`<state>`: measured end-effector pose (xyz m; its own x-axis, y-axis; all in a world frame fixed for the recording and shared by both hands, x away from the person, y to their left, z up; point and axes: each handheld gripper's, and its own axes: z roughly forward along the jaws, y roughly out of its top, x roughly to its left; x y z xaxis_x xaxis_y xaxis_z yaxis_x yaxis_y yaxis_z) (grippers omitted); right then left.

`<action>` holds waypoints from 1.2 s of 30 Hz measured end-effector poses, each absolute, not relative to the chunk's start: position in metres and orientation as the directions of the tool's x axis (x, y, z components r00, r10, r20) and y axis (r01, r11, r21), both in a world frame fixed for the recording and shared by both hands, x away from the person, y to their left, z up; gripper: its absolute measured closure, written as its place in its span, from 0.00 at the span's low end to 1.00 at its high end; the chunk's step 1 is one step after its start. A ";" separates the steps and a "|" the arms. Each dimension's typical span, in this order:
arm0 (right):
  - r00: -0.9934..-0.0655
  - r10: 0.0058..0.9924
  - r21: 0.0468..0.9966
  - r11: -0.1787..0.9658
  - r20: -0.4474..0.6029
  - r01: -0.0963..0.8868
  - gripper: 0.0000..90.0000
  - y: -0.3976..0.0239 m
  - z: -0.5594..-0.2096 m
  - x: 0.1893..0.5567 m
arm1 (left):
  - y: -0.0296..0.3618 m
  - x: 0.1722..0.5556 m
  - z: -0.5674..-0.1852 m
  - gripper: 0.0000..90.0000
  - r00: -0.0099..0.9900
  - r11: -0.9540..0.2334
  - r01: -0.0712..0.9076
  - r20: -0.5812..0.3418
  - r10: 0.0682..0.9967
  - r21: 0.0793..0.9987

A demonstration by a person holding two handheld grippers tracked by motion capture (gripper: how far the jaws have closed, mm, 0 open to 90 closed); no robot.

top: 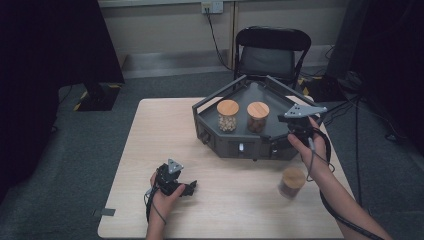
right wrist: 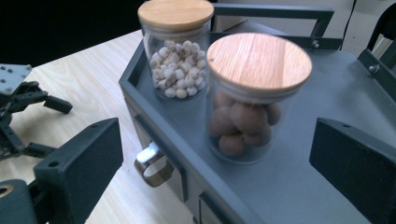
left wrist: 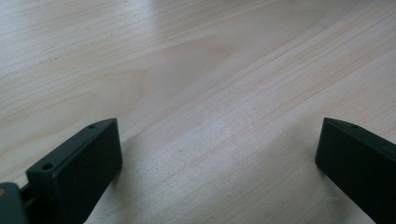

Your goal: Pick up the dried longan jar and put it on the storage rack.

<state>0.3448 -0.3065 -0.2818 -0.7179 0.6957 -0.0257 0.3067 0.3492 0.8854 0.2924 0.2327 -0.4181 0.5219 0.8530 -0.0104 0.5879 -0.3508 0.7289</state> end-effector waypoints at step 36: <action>-0.734 0.679 0.868 0.359 0.009 0.343 0.02 -0.336 -0.336 0.306 | 0.233 0.292 -0.418 0.00 0.522 -0.351 0.588 -0.010 0.853 0.729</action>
<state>0.3065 -0.3363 -0.3362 -0.7338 0.6793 0.0087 0.3427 0.3592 0.8681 0.2924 0.2327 -0.4181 0.5219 0.8530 -0.0102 0.5878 -0.3510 0.7289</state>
